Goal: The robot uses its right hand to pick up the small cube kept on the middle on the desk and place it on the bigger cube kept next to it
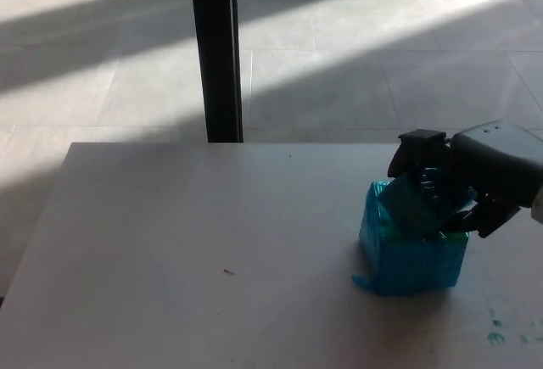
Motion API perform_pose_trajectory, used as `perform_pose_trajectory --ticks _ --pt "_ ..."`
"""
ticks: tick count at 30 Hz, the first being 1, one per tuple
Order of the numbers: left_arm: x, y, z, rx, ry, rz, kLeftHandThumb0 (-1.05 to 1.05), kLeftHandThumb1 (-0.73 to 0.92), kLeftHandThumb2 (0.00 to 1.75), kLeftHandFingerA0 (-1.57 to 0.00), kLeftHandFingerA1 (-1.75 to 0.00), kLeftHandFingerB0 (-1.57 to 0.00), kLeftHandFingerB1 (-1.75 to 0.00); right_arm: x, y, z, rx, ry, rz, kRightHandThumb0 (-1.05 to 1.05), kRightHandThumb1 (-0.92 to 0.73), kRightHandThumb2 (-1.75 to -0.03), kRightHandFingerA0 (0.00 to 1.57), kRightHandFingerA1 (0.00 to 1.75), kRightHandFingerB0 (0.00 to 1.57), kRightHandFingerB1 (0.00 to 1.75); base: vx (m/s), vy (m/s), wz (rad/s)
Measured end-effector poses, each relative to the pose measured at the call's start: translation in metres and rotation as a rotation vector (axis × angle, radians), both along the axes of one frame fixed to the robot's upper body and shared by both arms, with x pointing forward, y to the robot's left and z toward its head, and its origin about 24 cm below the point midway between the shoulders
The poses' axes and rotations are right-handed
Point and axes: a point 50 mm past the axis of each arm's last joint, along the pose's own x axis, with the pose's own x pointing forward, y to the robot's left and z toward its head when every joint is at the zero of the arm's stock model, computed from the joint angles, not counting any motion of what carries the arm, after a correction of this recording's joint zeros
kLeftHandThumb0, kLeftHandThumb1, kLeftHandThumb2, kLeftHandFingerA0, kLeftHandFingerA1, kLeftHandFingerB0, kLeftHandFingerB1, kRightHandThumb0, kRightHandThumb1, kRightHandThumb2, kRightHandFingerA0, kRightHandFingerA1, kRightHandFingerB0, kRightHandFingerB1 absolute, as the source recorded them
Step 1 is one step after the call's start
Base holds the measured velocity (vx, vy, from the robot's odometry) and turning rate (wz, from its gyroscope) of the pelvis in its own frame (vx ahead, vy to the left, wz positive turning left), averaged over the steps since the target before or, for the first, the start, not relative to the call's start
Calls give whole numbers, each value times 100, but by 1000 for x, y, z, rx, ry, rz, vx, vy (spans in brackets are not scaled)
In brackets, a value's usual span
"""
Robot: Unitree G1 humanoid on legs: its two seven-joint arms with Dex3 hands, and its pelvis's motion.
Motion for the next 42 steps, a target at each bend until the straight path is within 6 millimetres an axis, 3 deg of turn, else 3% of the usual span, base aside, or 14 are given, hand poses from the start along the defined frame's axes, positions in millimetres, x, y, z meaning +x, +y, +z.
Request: perform_pose_trajectory --ticks 1,3,5,8,9,10,11,20,21,36,37,38,39,42 --pt "0 0 -1 -3 2 3 -103 72 88 -38 -57 -33 -43 1 0 0 -6 -2 -2 -21 -72 -68 87 174 61 149 0 0 0" --pt "-1 0 -2 -6 7 5 -98 90 67 -40 -55 -38 -37 1 0 1 -19 -5 -2 -21 -73 -66 87 173 60 147 0 0 0" --pt "-1 0 -1 -5 6 4 -97 90 68 -42 -55 -38 -37 2 1 1 -40 -7 -2 -29 -69 -65 72 153 59 53 0 0 0" --pt "0 0 -1 -3 4 2 -97 90 67 -41 -55 -37 -37 1 1 4 -86 -2 -13 -31 -67 -60 70 138 39 40 0 0 0" --pt "0 0 -1 -2 3 1 -98 90 67 -42 -57 -38 -38 1 1 5 -104 2 -18 -49 -57 -58 11 43 0 27 0 0 0" --pt "0 0 0 -2 3 0 -98 90 67 -42 -57 -38 -38 1 2 6 -121 6 -21 -49 -57 -58 11 43 0 27 0 0 0" --pt "0 0 0 -1 2 0 -97 89 68 -40 -54 -37 -37 1 2 6 -135 10 -25 -72 -36 -67 0 0 0 5 0 0 0" --pt "0 0 0 -1 1 0 -100 89 67 -38 -54 -36 -37 -3 13 12 -242 45 -35 -81 -50 -88 0 23 0 0 0 0 0" --pt "0 0 0 -2 1 0 -99 90 67 -38 -53 -36 -37 -4 14 13 -253 47 -35 -91 -44 -55 0 0 0 0 0 0 0" --pt "-1 0 -1 -5 4 5 -99 89 68 -39 -54 -36 -37 -17 17 39 -320 79 -93 -88 -46 -55 0 0 0 0 0 0 0" --pt "-1 0 -1 -4 3 6 -95 69 112 -36 -60 -31 -49 -17 14 42 -311 80 -105 -89 -47 -55 0 0 0 0 0 0 0" --pt "-1 1 -1 -4 3 6 -95 69 112 -36 -60 -31 -49 -18 8 49 -297 80 -127 -89 -47 -55 0 0 0 0 0 0 0" --pt "-1 1 -1 -3 5 6 -99 90 67 -38 -54 -36 -37 -18 3 55 -289 77 -145 -91 -48 -56 0 0 0 0 0 0 0" --pt "-3 2 -1 -2 9 6 -105 72 88 -38 -56 -34 -43 -20 -7 71 -263 66 -184 -92 -48 -56 0 0 0 0 0 0 0"
